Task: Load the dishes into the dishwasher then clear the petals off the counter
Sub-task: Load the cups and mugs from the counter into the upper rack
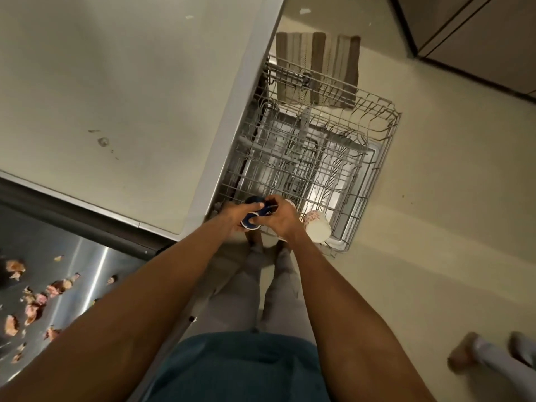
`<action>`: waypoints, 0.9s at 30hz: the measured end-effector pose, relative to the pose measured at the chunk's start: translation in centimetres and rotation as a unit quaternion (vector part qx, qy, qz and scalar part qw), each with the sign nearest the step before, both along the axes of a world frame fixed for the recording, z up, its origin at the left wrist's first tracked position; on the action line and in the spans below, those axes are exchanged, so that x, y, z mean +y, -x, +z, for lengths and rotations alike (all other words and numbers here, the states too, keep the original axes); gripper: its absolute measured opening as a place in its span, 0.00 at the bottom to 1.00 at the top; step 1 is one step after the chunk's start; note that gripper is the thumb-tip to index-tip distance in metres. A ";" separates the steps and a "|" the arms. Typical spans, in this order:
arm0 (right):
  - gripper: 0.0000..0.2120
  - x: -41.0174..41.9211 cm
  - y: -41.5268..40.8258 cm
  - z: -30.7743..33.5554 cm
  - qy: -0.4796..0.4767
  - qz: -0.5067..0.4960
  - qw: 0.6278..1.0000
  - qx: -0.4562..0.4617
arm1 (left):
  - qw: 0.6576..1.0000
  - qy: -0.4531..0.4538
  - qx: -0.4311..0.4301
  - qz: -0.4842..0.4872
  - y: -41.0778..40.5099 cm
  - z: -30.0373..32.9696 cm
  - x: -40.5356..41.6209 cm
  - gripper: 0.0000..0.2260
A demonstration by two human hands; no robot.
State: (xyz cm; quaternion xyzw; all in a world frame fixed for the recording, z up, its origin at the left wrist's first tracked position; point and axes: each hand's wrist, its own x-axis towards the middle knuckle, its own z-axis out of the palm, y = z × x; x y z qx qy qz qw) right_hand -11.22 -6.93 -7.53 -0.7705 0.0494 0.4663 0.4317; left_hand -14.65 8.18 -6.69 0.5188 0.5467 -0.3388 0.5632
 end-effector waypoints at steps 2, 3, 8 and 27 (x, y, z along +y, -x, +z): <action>0.35 0.4 -0.4 -0.8 0.013 0.023 1.000 -0.011 | 1.000 0.005 0.007 0.007 -0.6 -0.4 -0.1 0.18; 0.35 0.5 -0.6 -1.2 0.011 0.027 1.000 -0.009 | 1.000 0.002 0.009 0.016 -0.8 -0.7 -0.1 0.15; 0.34 0.9 -2.2 -3.0 0.055 0.127 0.987 -0.075 | 0.998 -0.058 0.007 0.012 -1.7 -3.4 0.2 0.19; 0.16 1.2 -4.3 -10.6 0.151 0.286 0.940 -0.106 | 0.989 -0.117 0.070 -0.052 -4.2 -12.3 0.0 0.41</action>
